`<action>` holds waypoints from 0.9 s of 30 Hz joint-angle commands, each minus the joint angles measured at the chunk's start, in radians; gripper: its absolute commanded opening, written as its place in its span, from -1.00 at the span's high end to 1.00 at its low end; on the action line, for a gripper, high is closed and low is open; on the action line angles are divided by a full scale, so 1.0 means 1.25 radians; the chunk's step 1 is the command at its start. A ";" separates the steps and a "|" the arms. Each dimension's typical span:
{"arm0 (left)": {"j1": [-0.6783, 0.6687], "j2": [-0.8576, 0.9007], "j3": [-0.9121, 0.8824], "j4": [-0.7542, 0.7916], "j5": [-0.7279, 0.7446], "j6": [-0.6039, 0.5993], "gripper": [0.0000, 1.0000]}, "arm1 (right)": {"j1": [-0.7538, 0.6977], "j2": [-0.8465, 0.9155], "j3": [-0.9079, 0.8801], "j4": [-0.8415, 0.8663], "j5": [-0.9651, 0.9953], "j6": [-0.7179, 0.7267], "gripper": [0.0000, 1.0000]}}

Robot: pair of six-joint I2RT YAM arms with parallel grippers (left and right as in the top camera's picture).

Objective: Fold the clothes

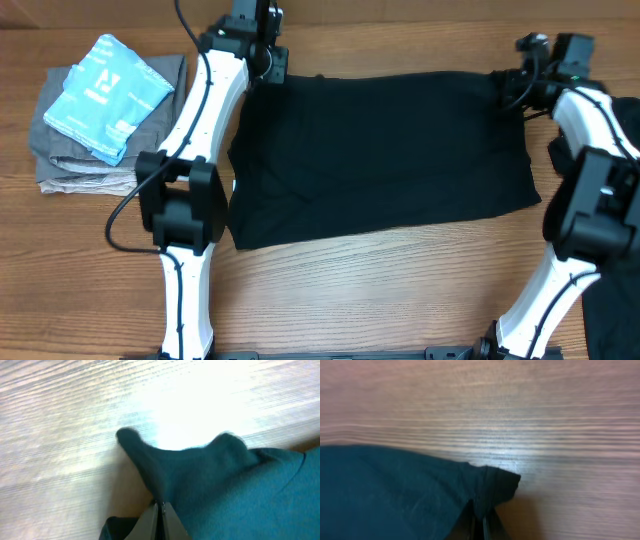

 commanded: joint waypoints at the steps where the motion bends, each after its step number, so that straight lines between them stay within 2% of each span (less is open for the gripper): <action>1: -0.002 -0.072 0.018 -0.069 0.006 -0.013 0.92 | -0.030 -0.103 0.026 -0.064 -0.029 0.004 0.93; 12: -0.005 -0.107 0.018 -0.322 0.008 -0.140 0.92 | -0.090 -0.192 0.026 -0.341 -0.080 0.025 0.93; 20: -0.022 -0.114 0.018 -0.488 0.062 -0.180 0.92 | -0.103 -0.198 0.026 -0.469 -0.081 0.046 0.93; 27: -0.069 -0.114 0.018 -0.582 0.079 -0.206 0.92 | -0.103 -0.198 0.026 -0.588 -0.023 0.145 0.93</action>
